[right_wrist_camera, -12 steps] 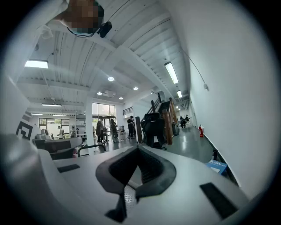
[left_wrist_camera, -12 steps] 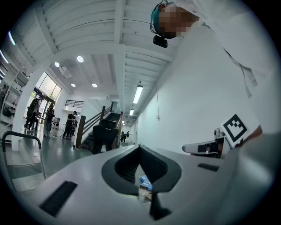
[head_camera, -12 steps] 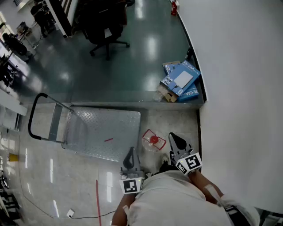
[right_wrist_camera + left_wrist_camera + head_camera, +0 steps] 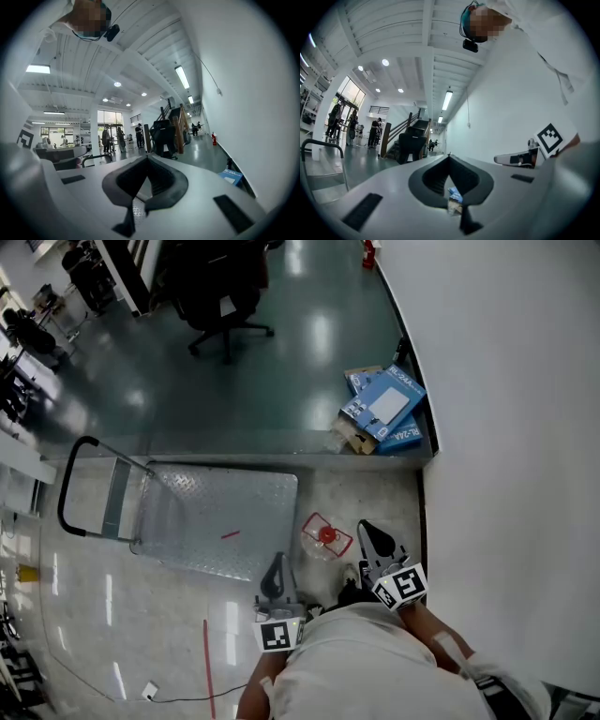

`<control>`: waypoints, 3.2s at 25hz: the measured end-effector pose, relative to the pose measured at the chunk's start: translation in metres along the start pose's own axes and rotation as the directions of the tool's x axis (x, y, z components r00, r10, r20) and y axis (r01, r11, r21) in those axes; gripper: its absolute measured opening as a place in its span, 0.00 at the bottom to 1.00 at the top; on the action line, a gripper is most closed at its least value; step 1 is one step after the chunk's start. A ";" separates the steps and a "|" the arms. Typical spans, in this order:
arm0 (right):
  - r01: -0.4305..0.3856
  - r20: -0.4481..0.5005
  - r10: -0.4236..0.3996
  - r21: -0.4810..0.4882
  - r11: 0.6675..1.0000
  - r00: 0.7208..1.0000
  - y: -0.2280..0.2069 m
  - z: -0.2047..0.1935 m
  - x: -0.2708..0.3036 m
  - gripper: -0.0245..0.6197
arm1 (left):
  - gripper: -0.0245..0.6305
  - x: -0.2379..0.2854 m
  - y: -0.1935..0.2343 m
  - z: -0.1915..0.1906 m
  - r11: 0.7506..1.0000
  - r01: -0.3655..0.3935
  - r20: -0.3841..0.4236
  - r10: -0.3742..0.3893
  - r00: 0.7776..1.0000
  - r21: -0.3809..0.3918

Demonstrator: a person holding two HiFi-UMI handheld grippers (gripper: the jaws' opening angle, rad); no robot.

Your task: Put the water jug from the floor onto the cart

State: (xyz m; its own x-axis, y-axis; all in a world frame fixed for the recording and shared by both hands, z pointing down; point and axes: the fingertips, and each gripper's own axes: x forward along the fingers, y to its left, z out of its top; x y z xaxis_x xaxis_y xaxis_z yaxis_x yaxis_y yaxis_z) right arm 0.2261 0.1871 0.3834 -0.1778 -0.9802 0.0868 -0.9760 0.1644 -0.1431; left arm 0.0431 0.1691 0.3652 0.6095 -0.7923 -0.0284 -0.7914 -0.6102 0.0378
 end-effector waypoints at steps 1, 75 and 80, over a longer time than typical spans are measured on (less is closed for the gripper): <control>0.007 -0.007 -0.007 0.002 1.000 1.000 -0.002 -0.003 0.002 0.06 | 0.04 0.001 0.001 -0.001 1.000 -0.003 -0.005 0.002 1.000 -0.006; -0.464 -0.937 0.098 -0.073 0.883 0.335 0.152 -0.292 0.210 0.52 | 0.04 -0.042 0.193 0.015 0.970 -0.215 0.104 0.227 0.968 -0.114; -0.555 -0.937 0.140 -0.066 0.830 0.321 0.183 -0.289 0.261 0.52 | 0.04 -0.014 0.216 0.011 0.968 -0.246 0.067 0.249 0.966 -0.049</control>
State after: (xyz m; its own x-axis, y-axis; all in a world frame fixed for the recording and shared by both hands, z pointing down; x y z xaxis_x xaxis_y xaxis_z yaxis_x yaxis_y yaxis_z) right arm -0.0358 -0.0062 0.6651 -0.3113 -0.1884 0.9315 -0.7193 0.6873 -0.1014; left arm -0.1364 0.0482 0.3624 0.3884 -0.9176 -0.0851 -0.9138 -0.3954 0.0925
